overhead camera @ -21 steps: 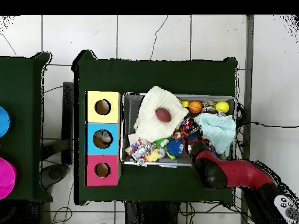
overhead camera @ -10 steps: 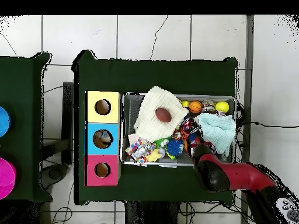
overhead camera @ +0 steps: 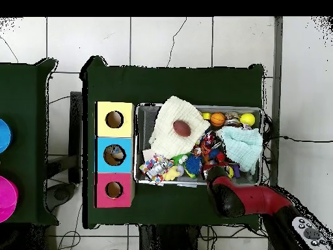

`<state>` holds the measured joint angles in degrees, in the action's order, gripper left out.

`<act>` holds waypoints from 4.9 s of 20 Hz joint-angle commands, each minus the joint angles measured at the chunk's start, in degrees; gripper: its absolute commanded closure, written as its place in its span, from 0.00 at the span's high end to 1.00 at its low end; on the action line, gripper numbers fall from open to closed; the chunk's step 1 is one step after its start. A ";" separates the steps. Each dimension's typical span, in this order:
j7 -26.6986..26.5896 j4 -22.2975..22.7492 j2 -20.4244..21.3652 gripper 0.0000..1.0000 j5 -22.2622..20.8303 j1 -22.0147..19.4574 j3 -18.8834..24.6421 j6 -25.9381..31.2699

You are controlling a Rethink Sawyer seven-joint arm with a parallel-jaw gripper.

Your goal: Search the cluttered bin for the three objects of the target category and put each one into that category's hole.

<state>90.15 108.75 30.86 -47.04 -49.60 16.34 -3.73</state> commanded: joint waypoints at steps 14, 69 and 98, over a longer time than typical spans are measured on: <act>2.80 -0.04 2.28 1.00 1.24 -1.89 4.80 6.72; 2.58 -3.92 -6.71 0.00 -1.17 0.31 -6.72 1.11; 2.73 -0.39 7.68 0.00 6.52 4.88 5.29 11.21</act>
<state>90.15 108.10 34.99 -43.01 -45.77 13.98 2.13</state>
